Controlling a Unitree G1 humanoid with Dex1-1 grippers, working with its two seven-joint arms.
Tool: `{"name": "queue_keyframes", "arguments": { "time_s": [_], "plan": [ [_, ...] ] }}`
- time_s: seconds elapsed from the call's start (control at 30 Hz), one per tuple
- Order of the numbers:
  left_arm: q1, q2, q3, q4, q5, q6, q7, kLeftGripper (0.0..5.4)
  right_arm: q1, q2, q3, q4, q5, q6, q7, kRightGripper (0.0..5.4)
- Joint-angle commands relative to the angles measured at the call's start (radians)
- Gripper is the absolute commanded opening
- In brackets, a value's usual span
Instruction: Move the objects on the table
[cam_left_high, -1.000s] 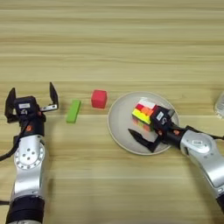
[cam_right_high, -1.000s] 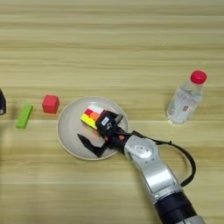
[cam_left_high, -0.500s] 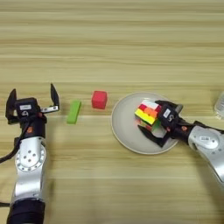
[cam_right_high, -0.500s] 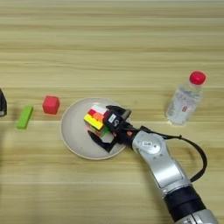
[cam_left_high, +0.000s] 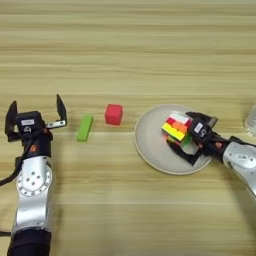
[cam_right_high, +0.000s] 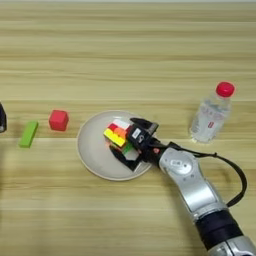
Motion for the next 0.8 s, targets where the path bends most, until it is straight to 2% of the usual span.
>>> {"name": "queue_keyframes", "arguments": {
  "time_s": [0.03,0.37,0.53,0.8],
  "plan": [
    [-0.001,0.003,0.001,-0.001,0.01,0.018,0.001,5.4,0.046,-0.02,-0.003,0.049,-0.021,0.039,0.004,5.34],
    [-0.006,0.009,0.006,0.008,0.005,0.015,-0.002,5.4,0.067,0.033,-0.006,-0.047,0.079,-0.032,0.059,5.34],
    [-0.007,0.01,0.007,0.012,0.004,0.014,-0.003,5.4,0.073,0.055,-0.035,-0.123,0.121,-0.045,0.056,5.34],
    [-0.011,0.014,0.009,0.018,0.003,0.011,-0.005,5.4,0.055,0.07,-0.071,-0.159,0.127,-0.04,0.029,5.34]
  ]
}}
